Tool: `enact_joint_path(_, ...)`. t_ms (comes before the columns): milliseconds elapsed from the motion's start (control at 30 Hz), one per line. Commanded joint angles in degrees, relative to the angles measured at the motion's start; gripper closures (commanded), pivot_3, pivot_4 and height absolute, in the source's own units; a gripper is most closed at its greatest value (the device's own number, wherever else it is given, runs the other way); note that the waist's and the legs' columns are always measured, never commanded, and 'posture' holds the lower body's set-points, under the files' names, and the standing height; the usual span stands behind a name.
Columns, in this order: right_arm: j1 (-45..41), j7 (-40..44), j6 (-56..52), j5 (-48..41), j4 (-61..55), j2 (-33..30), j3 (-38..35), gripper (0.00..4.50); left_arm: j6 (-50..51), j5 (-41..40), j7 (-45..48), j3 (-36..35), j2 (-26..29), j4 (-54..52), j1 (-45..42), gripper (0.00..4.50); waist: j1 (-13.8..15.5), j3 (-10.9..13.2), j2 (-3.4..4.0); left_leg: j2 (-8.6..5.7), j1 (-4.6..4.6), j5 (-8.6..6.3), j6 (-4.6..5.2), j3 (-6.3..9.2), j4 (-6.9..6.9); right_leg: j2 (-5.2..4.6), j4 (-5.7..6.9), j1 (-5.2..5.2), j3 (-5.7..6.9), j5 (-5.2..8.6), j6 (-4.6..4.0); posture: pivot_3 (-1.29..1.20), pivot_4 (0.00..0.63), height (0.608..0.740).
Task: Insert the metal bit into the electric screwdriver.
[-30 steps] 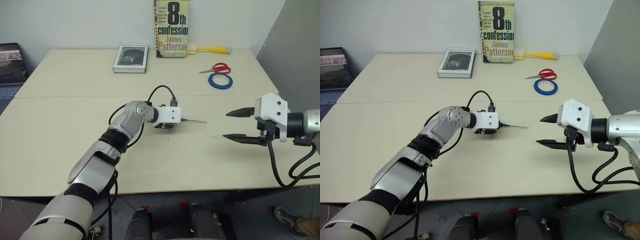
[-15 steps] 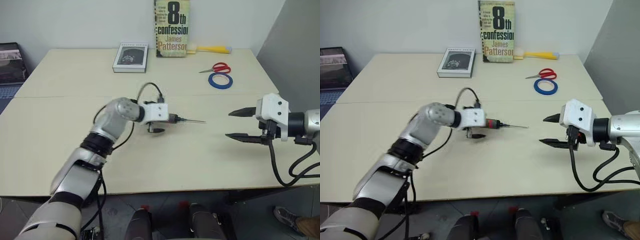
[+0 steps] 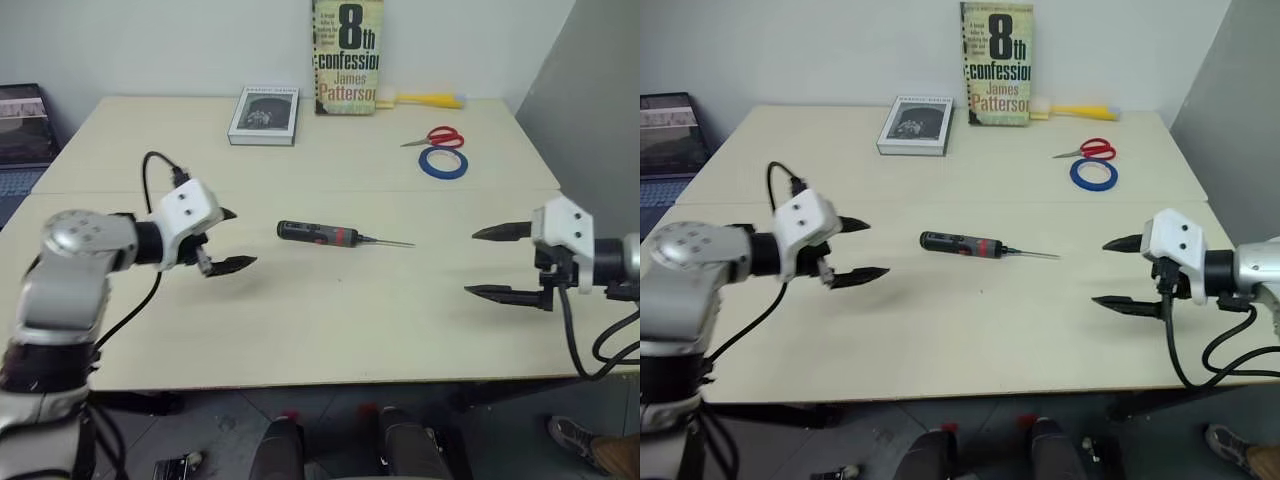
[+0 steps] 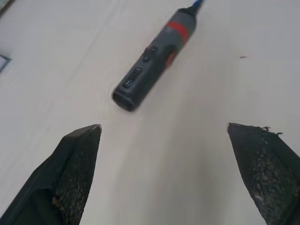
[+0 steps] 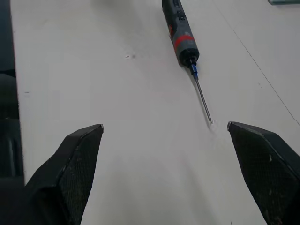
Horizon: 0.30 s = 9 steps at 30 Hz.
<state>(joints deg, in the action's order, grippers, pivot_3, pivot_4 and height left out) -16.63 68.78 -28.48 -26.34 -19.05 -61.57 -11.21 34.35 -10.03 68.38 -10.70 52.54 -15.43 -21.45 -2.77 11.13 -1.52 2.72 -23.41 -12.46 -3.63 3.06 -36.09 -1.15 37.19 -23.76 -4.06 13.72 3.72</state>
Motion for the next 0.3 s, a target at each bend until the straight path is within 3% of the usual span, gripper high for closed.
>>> enact_joint_path(33, 1.48, 0.68, 1.53, -1.4, 0.6, -1.18, -5.83, 0.03, 2.36, -3.77, 0.08, -8.74, 3.33, -6.39, 7.02, 0.0, 0.02, 0.0, 0.0, 0.0, 0.08, 0.0, 0.0, -0.03, -0.01, -0.01, 0.0, 0.06, -0.03, 0.09, -0.16, 0.0, 0.15, 0.74)
enact_joint_path(300, 2.68, 0.87, 2.26, -0.68, 0.99, -1.5, -6.37, 0.03, 1.09, -6.99, -1.81, -7.82, 4.97, -5.62, 8.76, 0.0, 0.31, 0.01, -0.03, 0.0, 0.53, 0.01, 0.01, -0.08, -0.03, -0.04, -0.01, 0.45, -0.06, 0.11, -0.24, 0.0, 0.15, 0.74)
